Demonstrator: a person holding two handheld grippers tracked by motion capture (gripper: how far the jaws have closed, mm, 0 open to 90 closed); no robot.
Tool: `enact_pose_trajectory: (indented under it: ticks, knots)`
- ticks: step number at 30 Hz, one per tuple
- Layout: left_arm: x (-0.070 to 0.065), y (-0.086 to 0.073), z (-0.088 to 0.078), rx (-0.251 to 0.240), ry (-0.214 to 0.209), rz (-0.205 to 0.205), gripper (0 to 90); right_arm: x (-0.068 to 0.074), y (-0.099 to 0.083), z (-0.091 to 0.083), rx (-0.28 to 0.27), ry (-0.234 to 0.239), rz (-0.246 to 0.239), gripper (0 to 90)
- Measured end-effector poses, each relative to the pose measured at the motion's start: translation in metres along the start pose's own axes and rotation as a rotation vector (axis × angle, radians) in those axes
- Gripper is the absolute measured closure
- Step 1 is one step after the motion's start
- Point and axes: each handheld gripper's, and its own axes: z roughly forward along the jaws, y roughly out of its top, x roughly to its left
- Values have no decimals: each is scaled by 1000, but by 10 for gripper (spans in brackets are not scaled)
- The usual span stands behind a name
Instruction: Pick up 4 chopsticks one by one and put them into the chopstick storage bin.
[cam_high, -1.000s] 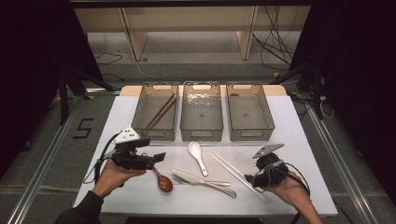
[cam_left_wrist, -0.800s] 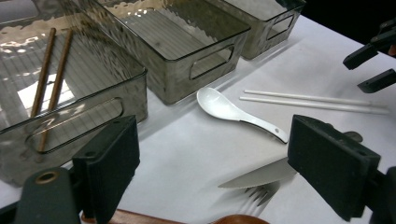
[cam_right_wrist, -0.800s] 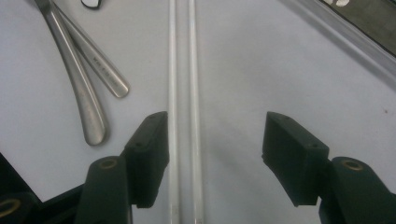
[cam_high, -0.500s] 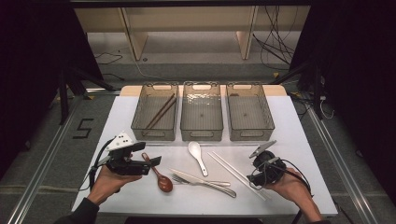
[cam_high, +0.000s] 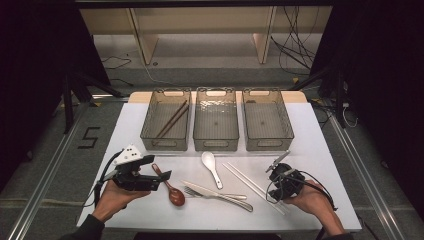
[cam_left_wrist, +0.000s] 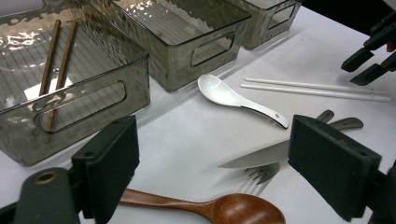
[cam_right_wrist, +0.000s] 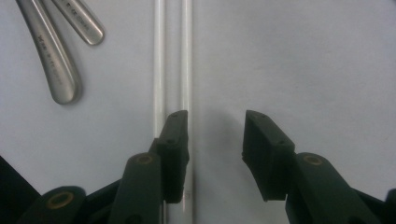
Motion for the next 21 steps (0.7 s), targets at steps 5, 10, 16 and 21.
enact_pose_trajectory:
  ticks: [5, 10, 16, 21]
  knots:
    - [-1, -2, -1, 3, 2, 11, 158, 2, 1, 4, 26, 12, -10, 640]
    - [-2, -3, -1, 6, 4, 17, 158, 4, 2, 7, 57, 18, -22, 679]
    - [-2, -3, 0, 12, 8, 16, 158, 4, 2, 10, 88, 36, -17, 729]
    - [-2, -3, 0, 15, 11, 21, 158, 5, 3, 10, 107, 23, -11, 794]
